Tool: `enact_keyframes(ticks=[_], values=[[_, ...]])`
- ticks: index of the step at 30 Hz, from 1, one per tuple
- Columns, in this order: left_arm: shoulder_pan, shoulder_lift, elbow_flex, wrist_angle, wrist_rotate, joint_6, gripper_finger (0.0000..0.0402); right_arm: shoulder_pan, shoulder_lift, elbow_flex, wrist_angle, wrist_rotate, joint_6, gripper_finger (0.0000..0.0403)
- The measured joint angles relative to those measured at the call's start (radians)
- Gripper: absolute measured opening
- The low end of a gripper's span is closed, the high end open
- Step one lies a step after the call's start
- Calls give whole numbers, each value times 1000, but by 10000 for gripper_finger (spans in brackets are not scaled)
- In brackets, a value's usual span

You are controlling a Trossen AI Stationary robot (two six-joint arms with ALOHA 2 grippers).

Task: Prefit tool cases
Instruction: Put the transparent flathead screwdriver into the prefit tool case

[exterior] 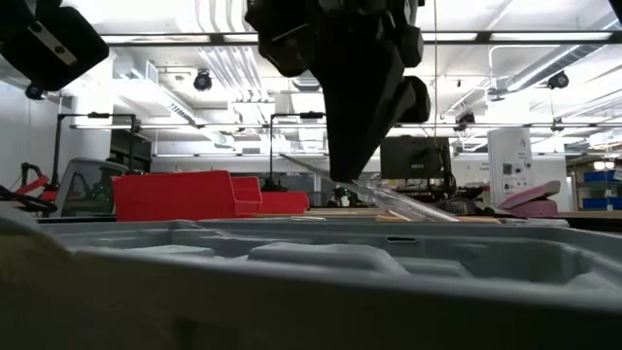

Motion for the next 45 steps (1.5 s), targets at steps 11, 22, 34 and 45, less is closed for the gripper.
enact_keyframes(ticks=[11,22,34,45], values=[[0,-29,0,-1,0,4,37,7,0,-20,66,-11,-4,0],[0,29,0,46,18,-4,37,8,0,-27,74,-7,-6,41],[0,202,104,84,20,25,37,27,-3,-27,-130,52,-7,112],[4,333,181,94,-6,-34,37,38,-6,-44,-202,148,-17,94]])
